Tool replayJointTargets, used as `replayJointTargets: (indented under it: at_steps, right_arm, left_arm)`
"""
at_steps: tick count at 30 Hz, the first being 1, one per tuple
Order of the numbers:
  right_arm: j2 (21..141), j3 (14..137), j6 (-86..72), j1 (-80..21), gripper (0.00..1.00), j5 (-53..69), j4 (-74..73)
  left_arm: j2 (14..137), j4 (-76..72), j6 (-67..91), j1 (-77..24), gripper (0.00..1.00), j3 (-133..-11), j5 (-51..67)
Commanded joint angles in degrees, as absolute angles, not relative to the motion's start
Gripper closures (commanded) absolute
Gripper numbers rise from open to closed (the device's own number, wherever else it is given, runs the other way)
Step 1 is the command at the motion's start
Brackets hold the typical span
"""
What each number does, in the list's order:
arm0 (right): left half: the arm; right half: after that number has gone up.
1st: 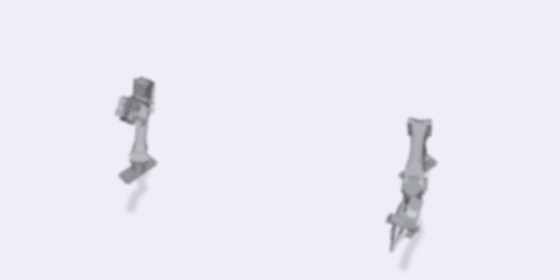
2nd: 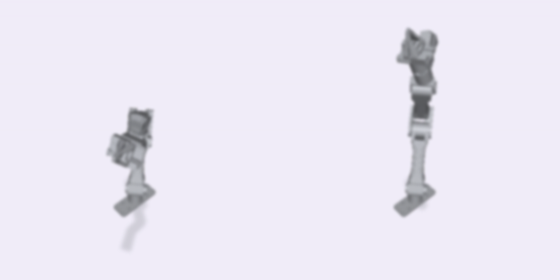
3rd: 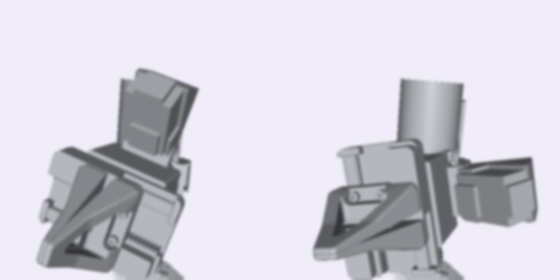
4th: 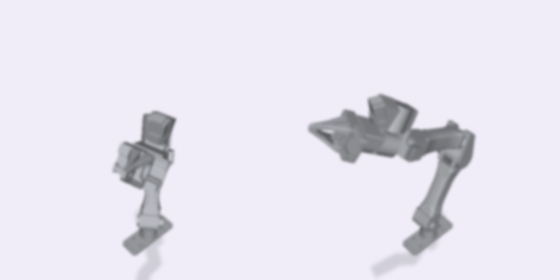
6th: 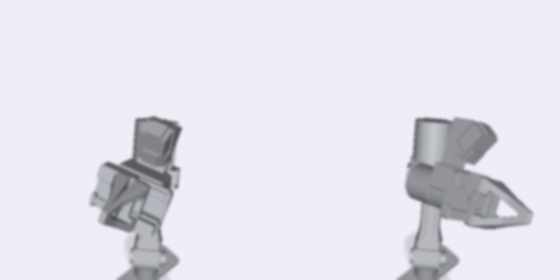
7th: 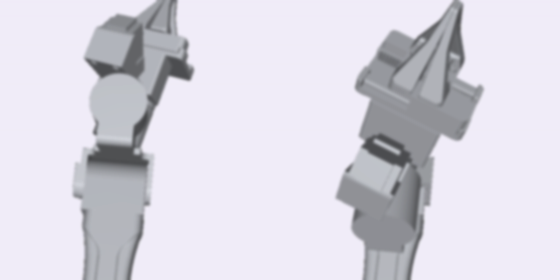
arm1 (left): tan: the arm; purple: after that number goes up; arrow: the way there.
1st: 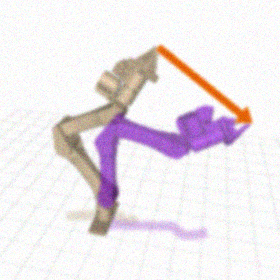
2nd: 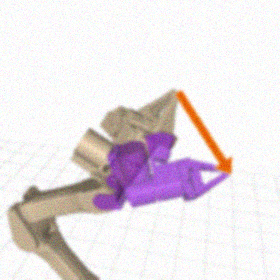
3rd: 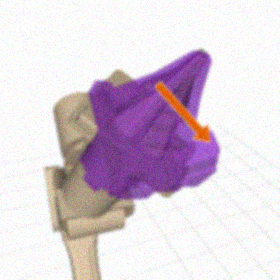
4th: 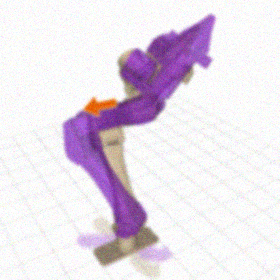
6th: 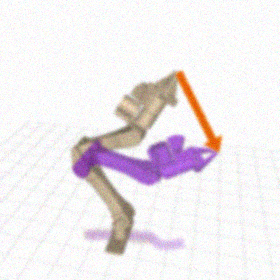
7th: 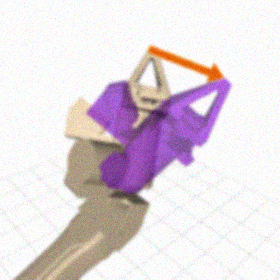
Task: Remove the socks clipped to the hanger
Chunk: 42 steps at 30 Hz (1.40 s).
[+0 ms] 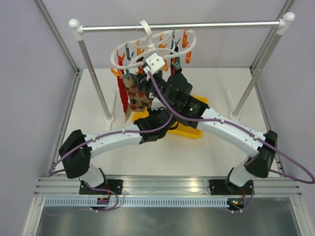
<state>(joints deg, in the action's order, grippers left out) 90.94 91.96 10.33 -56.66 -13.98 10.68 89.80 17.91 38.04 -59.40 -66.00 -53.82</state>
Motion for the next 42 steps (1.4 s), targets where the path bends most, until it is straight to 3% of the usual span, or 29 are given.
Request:
replayJointTargets:
  at_steps: [1, 8, 14, 20, 33, 42]
  right_arm:
    - [90.26, 94.75, 9.67, -56.69, 0.49, -12.66, 12.04]
    - [90.09, 94.57, 9.32, -56.69, 0.67, -13.18, 12.66]
    - [90.35, 94.57, 8.88, -56.69, 0.89, -13.62, 12.74]
    - [90.35, 94.75, 8.96, -56.6, 0.99, -14.41, 12.66]
    - [89.56, 94.48, 9.4, -56.69, 0.99, -15.12, 11.51]
    - [88.95, 95.1, 8.97, -56.69, 0.99, -14.68, 10.2]
  left_arm:
    - [87.71, 17.49, 36.47, -59.85, 0.98, -65.74, -53.7]
    - [87.63, 17.49, 36.74, -59.85, 0.98, -65.22, -53.53]
    - [88.59, 17.4, 36.74, -59.85, 0.98, -65.92, -53.35]
    - [90.35, 17.23, 36.56, -59.85, 0.98, -67.14, -53.0]
    - [95.97, 12.05, 28.66, -59.24, 0.98, -74.0, -52.74]
    - [98.08, 2.38, 18.38, -56.95, 0.98, -79.97, -45.53]
